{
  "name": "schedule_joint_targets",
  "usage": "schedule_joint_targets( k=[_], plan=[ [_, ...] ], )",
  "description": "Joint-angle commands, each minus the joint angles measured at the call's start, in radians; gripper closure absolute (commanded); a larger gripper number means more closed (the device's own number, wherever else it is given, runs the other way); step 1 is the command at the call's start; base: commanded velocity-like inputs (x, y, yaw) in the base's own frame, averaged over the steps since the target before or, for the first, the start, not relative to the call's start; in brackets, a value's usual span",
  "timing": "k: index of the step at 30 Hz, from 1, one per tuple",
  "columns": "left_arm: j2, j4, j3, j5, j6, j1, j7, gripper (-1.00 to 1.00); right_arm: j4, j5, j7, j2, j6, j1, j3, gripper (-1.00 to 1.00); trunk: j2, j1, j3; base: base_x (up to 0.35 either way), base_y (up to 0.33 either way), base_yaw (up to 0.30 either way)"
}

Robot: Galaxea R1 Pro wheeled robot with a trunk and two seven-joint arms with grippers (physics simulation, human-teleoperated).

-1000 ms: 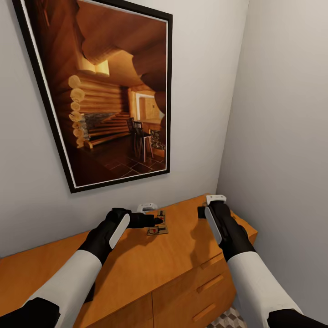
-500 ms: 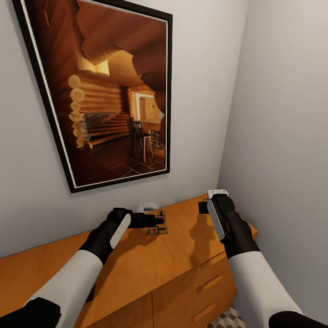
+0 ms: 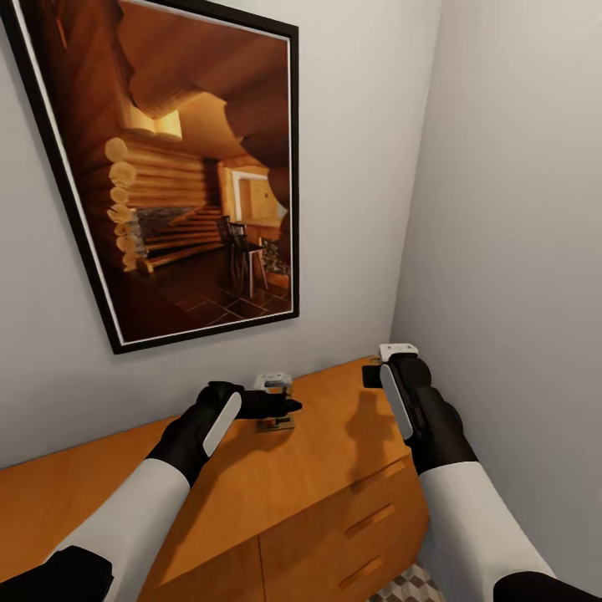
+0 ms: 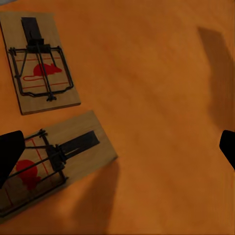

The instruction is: Take the four mousetraps from the cabinet in the bathroom and place them on the bathroom floor. Make sure all four end up on the same floor surface, and ensure that at least two of them are either under or directly next to the same bathroom sink.

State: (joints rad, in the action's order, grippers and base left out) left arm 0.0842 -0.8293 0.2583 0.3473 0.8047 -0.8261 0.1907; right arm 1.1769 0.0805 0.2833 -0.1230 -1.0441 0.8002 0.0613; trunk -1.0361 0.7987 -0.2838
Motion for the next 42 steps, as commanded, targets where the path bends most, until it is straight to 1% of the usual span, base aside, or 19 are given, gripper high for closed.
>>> schedule_joint_targets(
  k=[1, 13, 22, 37, 42],
  plan=[
    [0.0, -0.001, 0.0, -0.004, 0.004, -0.001, 0.004, -1.0, 0.001, 0.008, 0.007, 0.0, -0.003, 0.001, 0.001, 1.0, -0.001, 0.0, -0.001, 0.0, -0.024, 0.0],
    [0.0, -0.001, -0.001, -0.004, 0.001, -0.001, 0.004, -1.0, 0.014, 0.004, 0.006, 0.0, -0.003, 0.001, -0.002, 1.0, -0.001, 0.0, -0.001, 0.0, -0.005, 0.001],
    [0.0, 0.004, -0.001, -0.003, -0.031, -0.001, 0.001, -1.0, 0.015, 0.004, 0.005, 0.0, -0.003, 0.001, -0.003, 1.0, -0.001, 0.0, -0.001, 0.0, 0.0, 0.134],
    [0.0, 0.004, 0.001, -0.002, -0.029, -0.001, 0.004, -1.0, 0.014, 0.005, 0.003, 0.0, -0.003, 0.001, -0.003, 1.0, -0.001, 0.0, -0.001, 0.002, 0.0, 0.006],
    [0.0, 0.004, 0.001, -0.002, -0.028, -0.001, 0.004, -1.0, 0.015, 0.005, 0.003, 0.0, -0.003, 0.001, -0.003, 1.0, -0.001, 0.0, -0.001, 0.112, -0.102, 0.0]
  ],
)
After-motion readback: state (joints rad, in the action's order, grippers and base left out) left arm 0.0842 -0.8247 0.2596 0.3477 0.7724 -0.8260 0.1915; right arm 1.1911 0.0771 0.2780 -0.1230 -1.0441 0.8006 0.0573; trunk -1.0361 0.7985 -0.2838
